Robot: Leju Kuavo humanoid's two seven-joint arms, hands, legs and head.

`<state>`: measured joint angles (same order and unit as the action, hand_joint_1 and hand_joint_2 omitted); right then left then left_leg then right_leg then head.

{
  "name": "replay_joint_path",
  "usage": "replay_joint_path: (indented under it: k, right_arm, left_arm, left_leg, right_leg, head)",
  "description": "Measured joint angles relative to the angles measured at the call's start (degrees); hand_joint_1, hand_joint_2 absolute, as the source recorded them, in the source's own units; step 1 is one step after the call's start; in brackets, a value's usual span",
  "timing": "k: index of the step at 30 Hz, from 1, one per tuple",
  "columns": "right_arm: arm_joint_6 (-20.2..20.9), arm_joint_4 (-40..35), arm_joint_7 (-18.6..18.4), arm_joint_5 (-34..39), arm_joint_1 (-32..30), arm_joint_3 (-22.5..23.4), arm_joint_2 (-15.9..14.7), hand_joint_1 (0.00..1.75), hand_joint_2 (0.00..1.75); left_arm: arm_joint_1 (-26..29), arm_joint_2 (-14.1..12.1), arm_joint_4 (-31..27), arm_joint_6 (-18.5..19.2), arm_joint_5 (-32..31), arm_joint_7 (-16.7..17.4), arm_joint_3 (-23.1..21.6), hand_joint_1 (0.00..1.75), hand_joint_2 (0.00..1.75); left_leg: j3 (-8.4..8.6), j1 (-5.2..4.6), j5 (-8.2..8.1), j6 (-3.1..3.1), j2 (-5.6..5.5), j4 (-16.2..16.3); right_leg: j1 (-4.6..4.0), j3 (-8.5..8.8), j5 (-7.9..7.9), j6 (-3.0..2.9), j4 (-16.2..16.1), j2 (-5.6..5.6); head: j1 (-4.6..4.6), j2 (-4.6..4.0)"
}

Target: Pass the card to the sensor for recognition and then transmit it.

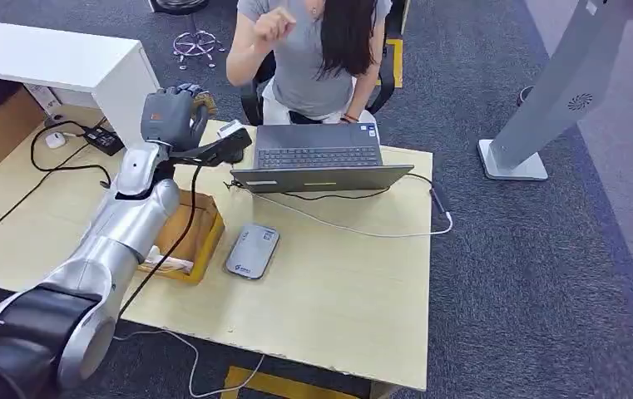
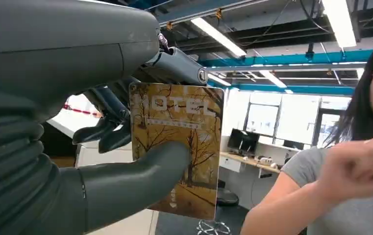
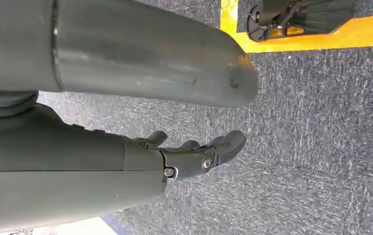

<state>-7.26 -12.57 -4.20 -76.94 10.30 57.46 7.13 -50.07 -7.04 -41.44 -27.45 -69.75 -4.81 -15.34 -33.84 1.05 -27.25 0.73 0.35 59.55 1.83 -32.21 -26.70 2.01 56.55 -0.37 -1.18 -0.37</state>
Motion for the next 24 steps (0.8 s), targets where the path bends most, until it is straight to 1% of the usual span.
replay_joint_path:
  k: [2,5,7,10,13,14,17,20,24]
  right_arm:
    - [0.0,0.0,0.0,0.1,0.0,0.0,0.0,0.00,0.00]
    - [0.0,0.0,0.6,0.7,0.0,-0.3,0.0,0.00,0.00]
    - [-0.2,0.0,1.2,1.6,-0.2,-0.3,0.0,0.00,0.00]
    - [-0.6,0.0,2.1,2.9,-0.9,-0.3,-0.1,0.00,0.00]
    - [-0.9,0.0,3.2,4.3,-1.8,-0.3,-0.2,0.00,0.00]
    - [-1.0,0.0,3.6,4.7,-2.1,-0.3,-0.3,0.00,0.00]
    - [-1.3,0.0,4.3,5.4,-2.9,-0.3,-0.6,0.00,0.00]
    - [-1.4,0.0,4.8,5.7,-3.4,-0.2,-0.9,0.00,0.00]
    - [-1.4,0.0,5.2,6.1,-3.7,-0.2,-1.2,0.00,0.00]
  left_arm:
    - [0.1,0.0,0.0,-0.2,0.4,-0.2,0.0,1.75,1.75]
    - [0.8,0.0,-0.2,-0.5,2.1,-1.5,0.0,1.75,1.75]
    - [3.1,0.0,-2.7,-0.4,3.1,-2.1,0.0,1.75,1.75]
    - [9.6,-0.2,-11.4,-0.3,4.2,-2.0,0.0,1.75,1.75]
    - [17.8,-1.1,-22.7,-0.8,3.6,-1.9,-0.3,1.75,1.75]
    - [20.5,-1.6,-26.8,-1.5,3.0,-1.9,-0.5,1.75,1.75]
    - [28.1,-3.3,-36.5,-3.9,1.6,-2.0,-1.0,1.75,1.75]
    - [33.9,-4.4,-43.8,-5.3,0.7,-2.3,-1.3,1.75,1.75]
    - [38.2,-5.1,-49.8,-5.8,-0.2,-2.6,-2.0,1.75,1.75]
  left_leg:
    - [0.00,0.00,0.00,0.00,0.00,0.0]
    - [0.00,-0.01,0.00,0.00,0.00,0.0]
    - [0.00,-0.02,0.00,0.00,0.01,0.0]
    - [-0.02,-0.03,-0.02,-0.02,0.00,0.0]
    - [-0.03,-0.06,-0.11,-0.04,0.04,0.0]
    - [-0.04,-0.08,-0.12,-0.03,0.05,0.0]
    - [-0.04,-0.09,-0.17,-0.07,0.05,-0.1]
    - [-0.05,-0.09,-0.18,-0.06,0.01,-0.1]
    - [-0.04,-0.09,-0.18,-0.06,0.02,-0.1]
  right_leg:
    - [0.00,0.00,0.00,0.00,0.0,0.00]
    - [0.00,0.00,0.00,0.00,0.0,0.00]
    - [0.01,0.00,0.00,0.00,0.0,0.01]
    - [0.01,0.00,-0.06,0.01,0.0,0.01]
    - [0.01,-0.04,-0.10,0.00,0.0,0.04]
    - [0.01,-0.05,-0.13,-0.02,0.0,0.04]
    - [0.01,-0.07,-0.22,-0.05,0.0,0.03]
    - [0.00,-0.07,-0.29,0.04,0.0,-0.01]
    - [0.00,-0.07,-0.29,0.04,0.0,-0.01]
  head:
    - [0.00,0.00]
    - [0.00,0.00]
    - [0.00,0.00]
    - [0.00,0.00]
    - [0.02,0.00]
    - [-0.02,0.00]
    - [0.00,0.00]
    - [0.00,0.00]
    - [0.00,0.00]
